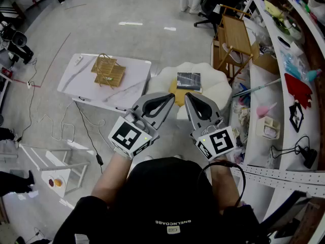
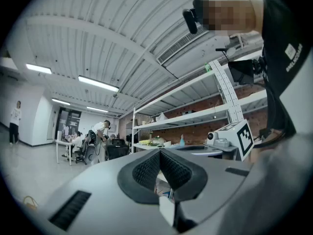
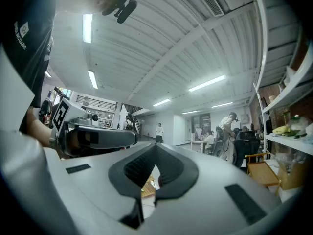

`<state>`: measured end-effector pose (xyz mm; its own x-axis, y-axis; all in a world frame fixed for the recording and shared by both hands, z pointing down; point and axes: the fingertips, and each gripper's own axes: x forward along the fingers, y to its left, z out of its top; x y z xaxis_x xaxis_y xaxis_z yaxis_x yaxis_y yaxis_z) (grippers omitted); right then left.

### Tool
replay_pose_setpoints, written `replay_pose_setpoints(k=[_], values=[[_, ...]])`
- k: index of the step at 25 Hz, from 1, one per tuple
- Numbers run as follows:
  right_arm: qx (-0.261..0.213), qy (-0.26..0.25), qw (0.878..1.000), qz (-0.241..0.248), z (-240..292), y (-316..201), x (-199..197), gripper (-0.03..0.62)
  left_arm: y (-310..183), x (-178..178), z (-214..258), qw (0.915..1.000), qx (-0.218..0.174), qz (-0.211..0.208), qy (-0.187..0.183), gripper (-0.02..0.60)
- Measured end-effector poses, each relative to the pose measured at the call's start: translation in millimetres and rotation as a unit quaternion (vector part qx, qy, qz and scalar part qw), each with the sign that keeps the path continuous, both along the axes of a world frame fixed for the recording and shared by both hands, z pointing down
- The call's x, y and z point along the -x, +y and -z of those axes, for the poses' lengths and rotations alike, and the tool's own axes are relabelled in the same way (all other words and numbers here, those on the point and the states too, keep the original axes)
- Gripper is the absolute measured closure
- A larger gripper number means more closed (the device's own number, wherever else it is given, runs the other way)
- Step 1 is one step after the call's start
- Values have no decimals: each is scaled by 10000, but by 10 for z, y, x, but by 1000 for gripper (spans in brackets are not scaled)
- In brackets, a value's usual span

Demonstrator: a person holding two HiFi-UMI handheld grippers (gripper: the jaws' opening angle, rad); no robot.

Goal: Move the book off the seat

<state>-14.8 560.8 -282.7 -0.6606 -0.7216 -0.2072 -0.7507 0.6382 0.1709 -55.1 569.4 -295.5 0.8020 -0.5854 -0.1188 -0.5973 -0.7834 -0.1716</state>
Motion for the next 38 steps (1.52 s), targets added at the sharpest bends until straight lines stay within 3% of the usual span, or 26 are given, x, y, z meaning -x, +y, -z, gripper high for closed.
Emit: replay_pose_setpoints(k=[7,11,14,29,38], values=[[103,-51,9999,-49,-57,-8,-103,580,21,-93,-56,10000,-2,-15,-24,578],[53,-25,10000,-3,-67,23,-179,580,23,-128,-9,9993,86,-45,372,578],[37,-163,9998,93,-61,53,-282,580,33,-205,-28,9986,214,-136,467,578],[252,-309,9991,169,-371,38,-1019,580,14,-677,-335,9981,286,530,115,578],[386,-349,9985,145,-490,-130,-1152,580,-196,-728,-465,9970,453,622,92,578]])
